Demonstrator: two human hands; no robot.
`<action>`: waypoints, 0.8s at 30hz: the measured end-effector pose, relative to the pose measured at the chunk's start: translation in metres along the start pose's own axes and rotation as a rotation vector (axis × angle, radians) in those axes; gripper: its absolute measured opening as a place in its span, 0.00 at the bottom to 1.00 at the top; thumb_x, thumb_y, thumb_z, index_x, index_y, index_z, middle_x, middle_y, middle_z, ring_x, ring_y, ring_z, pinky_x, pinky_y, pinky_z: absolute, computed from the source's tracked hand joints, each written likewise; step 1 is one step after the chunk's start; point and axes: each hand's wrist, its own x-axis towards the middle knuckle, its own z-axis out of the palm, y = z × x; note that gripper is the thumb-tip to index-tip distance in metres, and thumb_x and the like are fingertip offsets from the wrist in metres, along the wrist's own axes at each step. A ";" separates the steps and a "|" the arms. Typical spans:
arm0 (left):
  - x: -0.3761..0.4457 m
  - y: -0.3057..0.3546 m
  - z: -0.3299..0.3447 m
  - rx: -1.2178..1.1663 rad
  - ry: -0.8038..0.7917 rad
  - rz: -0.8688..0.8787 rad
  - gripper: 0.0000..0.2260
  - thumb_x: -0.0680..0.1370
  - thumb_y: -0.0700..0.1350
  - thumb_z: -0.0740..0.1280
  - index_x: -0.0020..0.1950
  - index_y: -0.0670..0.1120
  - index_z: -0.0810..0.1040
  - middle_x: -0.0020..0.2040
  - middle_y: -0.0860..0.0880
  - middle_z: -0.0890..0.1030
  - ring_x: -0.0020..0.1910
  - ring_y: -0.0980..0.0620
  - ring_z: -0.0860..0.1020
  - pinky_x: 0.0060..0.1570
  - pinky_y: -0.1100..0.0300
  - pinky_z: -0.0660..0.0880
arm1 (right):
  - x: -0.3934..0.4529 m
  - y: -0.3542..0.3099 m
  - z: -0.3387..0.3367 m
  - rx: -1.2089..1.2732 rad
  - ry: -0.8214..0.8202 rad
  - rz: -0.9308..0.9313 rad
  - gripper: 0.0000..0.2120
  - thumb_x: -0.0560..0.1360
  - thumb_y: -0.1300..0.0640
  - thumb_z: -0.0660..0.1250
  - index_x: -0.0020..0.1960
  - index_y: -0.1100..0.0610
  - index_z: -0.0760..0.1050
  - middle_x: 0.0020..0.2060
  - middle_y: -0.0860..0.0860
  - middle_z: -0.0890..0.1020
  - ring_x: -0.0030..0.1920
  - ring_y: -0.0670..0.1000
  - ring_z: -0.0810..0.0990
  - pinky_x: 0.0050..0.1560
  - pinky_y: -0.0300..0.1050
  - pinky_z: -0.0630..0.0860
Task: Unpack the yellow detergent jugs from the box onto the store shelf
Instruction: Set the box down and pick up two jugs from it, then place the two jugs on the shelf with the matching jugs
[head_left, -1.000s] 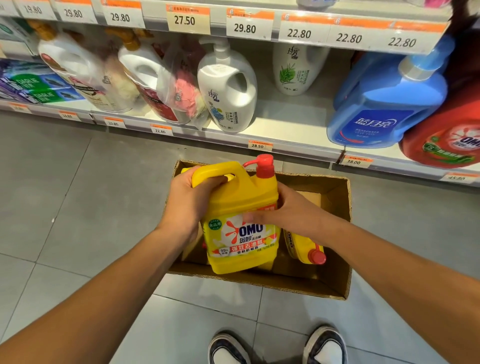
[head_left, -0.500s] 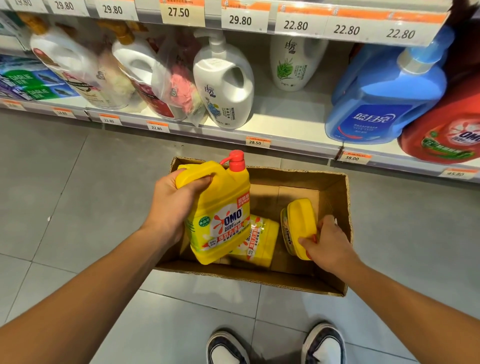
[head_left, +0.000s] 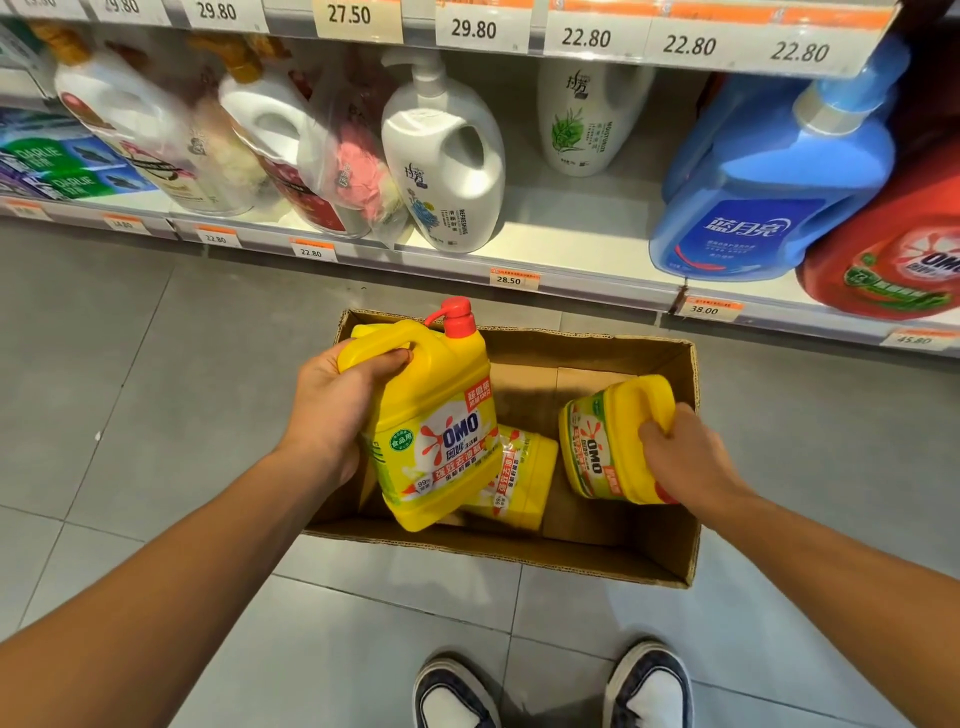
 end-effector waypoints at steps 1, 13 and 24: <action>-0.001 0.002 0.001 0.006 -0.005 0.001 0.08 0.75 0.44 0.75 0.54 0.48 0.85 0.47 0.47 0.89 0.45 0.46 0.88 0.43 0.51 0.83 | 0.000 -0.002 -0.005 -0.004 0.014 -0.020 0.21 0.85 0.46 0.59 0.71 0.58 0.67 0.54 0.55 0.77 0.51 0.56 0.79 0.48 0.53 0.82; -0.029 0.060 0.028 0.007 -0.003 0.005 0.03 0.75 0.41 0.75 0.47 0.48 0.85 0.44 0.45 0.88 0.45 0.42 0.87 0.49 0.44 0.83 | -0.041 -0.060 -0.064 -0.074 0.049 -0.192 0.25 0.79 0.38 0.54 0.67 0.53 0.70 0.57 0.58 0.81 0.55 0.61 0.81 0.57 0.63 0.80; -0.100 0.147 0.077 0.142 -0.040 0.118 0.05 0.74 0.40 0.75 0.49 0.46 0.85 0.43 0.44 0.88 0.45 0.42 0.86 0.49 0.49 0.83 | -0.106 -0.097 -0.176 -0.075 0.153 -0.200 0.21 0.76 0.45 0.55 0.64 0.54 0.72 0.60 0.61 0.80 0.61 0.66 0.77 0.62 0.58 0.73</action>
